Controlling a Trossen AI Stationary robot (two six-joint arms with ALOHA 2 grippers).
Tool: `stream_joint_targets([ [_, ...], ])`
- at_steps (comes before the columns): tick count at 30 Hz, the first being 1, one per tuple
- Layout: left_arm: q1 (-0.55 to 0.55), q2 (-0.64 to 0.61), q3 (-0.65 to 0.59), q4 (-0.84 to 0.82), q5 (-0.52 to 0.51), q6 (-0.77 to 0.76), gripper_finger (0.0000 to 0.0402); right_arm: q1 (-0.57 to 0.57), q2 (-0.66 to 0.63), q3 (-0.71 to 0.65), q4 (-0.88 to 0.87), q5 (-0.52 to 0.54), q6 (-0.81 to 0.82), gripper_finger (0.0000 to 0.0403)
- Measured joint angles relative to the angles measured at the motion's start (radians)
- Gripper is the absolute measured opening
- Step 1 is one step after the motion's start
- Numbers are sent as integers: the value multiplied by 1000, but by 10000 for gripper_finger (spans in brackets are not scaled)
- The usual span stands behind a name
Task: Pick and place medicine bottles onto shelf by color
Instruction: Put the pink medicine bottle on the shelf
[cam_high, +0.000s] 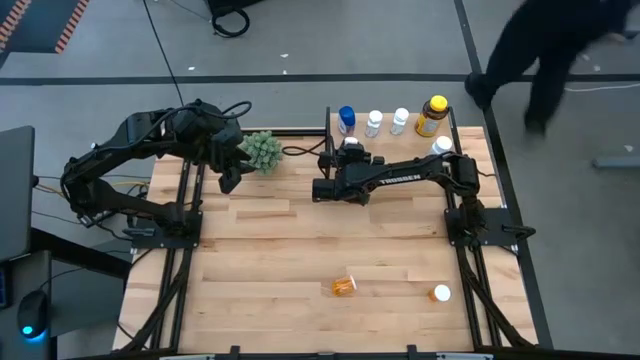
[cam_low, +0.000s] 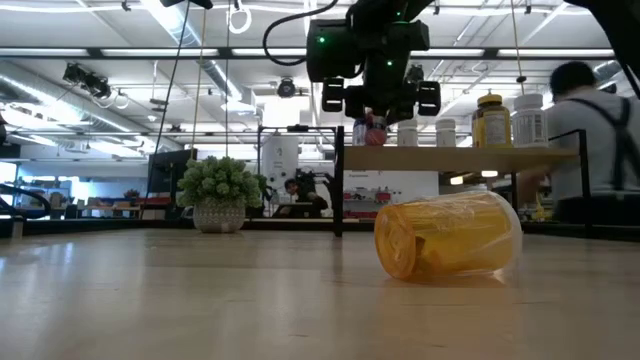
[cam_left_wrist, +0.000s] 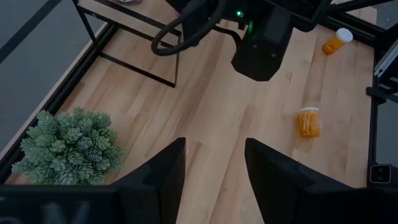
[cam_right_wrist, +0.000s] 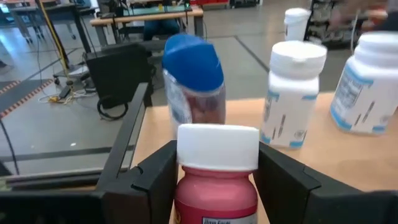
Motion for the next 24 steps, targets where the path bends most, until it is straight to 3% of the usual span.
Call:
stream_joint_targets([
  [24,0,0,0,-7,0,-8,172,-9,0,0,5,-155,-41,201],
])
